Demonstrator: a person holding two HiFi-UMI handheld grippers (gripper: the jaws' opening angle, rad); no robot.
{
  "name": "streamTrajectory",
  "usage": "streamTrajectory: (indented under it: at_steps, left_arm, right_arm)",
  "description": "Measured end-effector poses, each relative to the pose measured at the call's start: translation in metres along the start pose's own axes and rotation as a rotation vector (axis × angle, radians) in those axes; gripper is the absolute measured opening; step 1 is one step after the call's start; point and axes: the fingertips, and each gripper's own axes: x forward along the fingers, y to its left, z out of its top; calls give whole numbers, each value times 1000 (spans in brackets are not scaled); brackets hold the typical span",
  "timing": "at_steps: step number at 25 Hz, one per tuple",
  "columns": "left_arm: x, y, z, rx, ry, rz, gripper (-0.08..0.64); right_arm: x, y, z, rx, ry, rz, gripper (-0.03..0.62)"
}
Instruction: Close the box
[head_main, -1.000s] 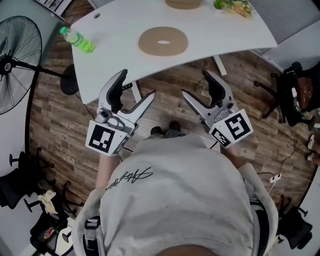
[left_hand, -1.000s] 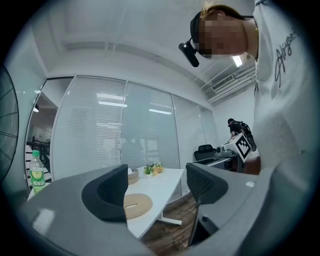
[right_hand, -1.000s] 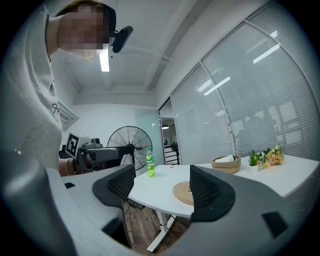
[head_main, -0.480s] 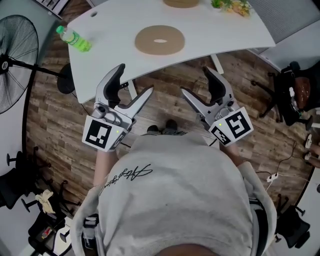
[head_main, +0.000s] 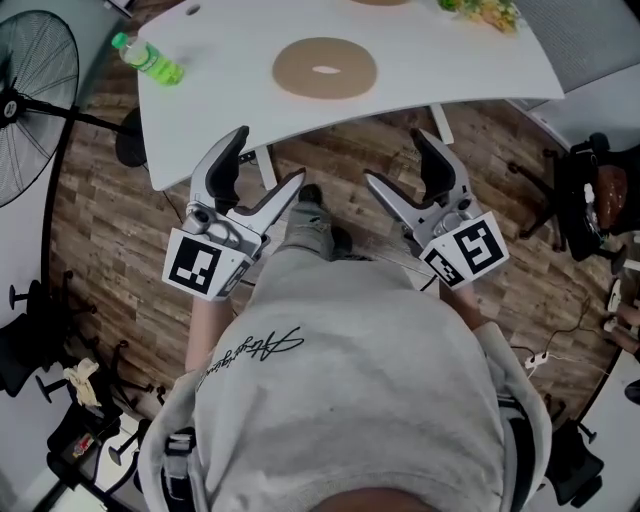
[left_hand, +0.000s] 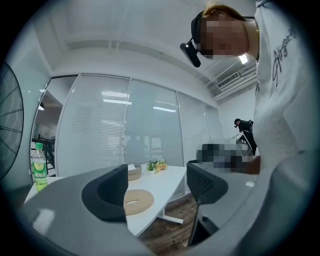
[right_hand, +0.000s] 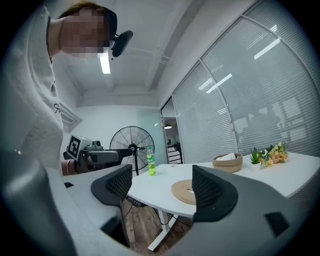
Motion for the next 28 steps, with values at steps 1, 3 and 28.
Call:
streamTrajectory:
  at_steps: [1,3,28]
  left_arm:
    - [2,3,1,-1,-6,3,353]
    - [7,9,2,2,-16,-1,353]
    - [114,143,3,14,-45,-99,353]
  right_arm:
    - [3,-1,0,-1,0,3,364]
    - [8,-4,1,-6,-1,4,364]
    - [147,-99,30,-46,-8,-33,367]
